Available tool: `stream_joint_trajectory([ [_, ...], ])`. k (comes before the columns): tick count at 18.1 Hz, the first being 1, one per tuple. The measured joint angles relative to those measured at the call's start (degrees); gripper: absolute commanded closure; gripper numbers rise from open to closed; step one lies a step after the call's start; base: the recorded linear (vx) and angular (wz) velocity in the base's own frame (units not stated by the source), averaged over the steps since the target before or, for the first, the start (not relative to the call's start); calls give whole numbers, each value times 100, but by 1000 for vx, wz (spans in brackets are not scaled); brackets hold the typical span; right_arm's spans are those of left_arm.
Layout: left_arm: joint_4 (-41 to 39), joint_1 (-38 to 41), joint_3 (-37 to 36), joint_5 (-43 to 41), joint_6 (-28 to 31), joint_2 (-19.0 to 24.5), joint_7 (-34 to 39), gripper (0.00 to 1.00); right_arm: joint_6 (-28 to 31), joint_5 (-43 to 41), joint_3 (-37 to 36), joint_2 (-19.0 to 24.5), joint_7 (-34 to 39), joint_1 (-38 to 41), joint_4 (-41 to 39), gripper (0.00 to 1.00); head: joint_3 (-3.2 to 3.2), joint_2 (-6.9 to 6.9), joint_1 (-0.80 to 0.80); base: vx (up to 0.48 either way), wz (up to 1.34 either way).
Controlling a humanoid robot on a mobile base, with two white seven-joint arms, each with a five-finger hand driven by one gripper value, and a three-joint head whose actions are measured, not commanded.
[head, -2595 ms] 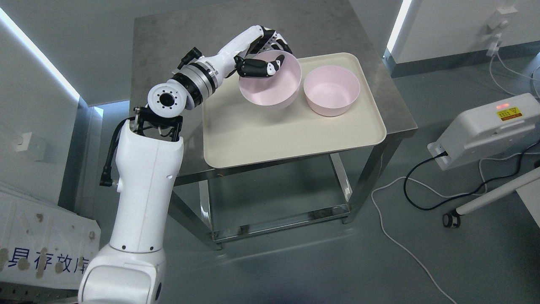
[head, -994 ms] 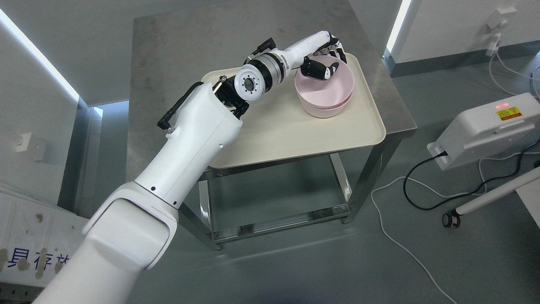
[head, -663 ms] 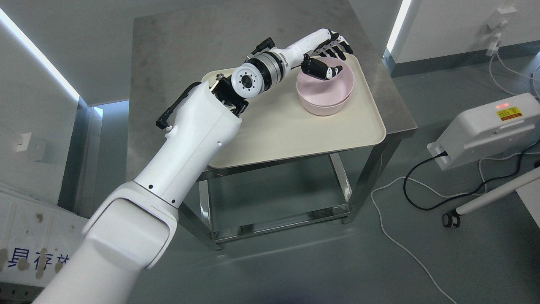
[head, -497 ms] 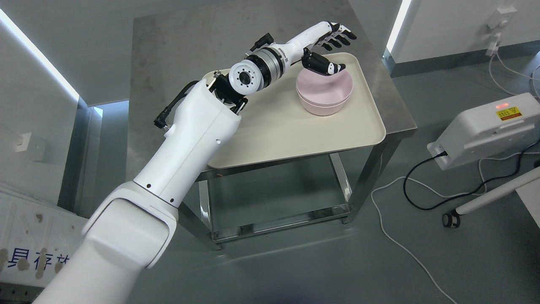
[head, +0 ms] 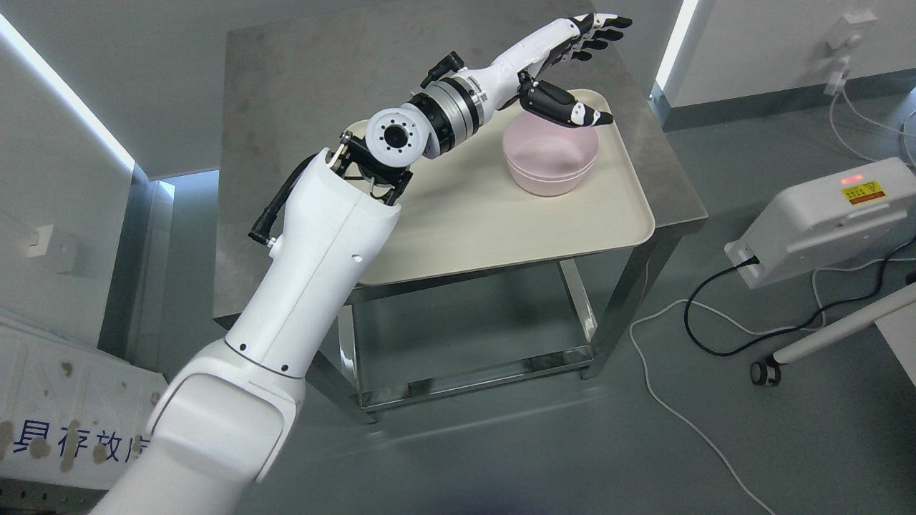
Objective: Stack pink IKEA bowls on left shelf middle
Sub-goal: 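Release the stacked bowl and regrip the rim of the stack, then lift the stacked pink bowls off the tray with the left hand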
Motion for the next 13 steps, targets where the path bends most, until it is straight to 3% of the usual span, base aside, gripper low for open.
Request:
stream_joint_trajectory([
  [6,-638,579,12,-1107,31,333,-591,19,0,0,0,0,0,0,0,0,0,0,0,0,0],
  [13,-927,849,-46,-2530,-42,511,-710,37,0,0,0,0,1,0,0,0,0,0,0,0,0],
])
